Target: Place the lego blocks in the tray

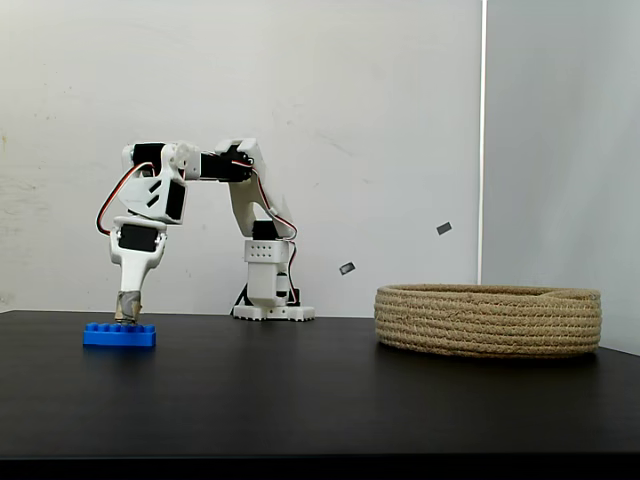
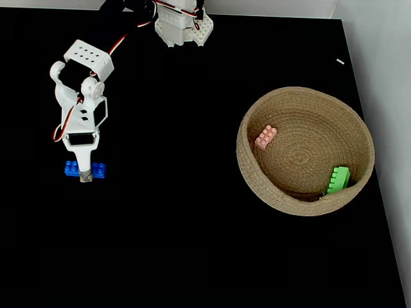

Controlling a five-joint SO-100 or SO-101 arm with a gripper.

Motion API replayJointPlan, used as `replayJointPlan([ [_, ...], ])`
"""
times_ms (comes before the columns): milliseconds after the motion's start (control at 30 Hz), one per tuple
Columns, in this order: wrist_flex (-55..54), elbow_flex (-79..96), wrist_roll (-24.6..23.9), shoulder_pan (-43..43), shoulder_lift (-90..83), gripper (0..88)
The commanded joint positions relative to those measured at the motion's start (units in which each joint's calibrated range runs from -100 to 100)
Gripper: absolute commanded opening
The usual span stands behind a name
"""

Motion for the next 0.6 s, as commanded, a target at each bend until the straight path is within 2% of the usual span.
replayJointPlan([
  [0,-0.99,-4.29,-0.39,0.56,-1.44,27.7],
  [333,-1.66,-6.21,-0.49,0.56,1.48,23.7],
  [567,-2.66,-7.03,-0.68,0.32,2.94,6.9],
])
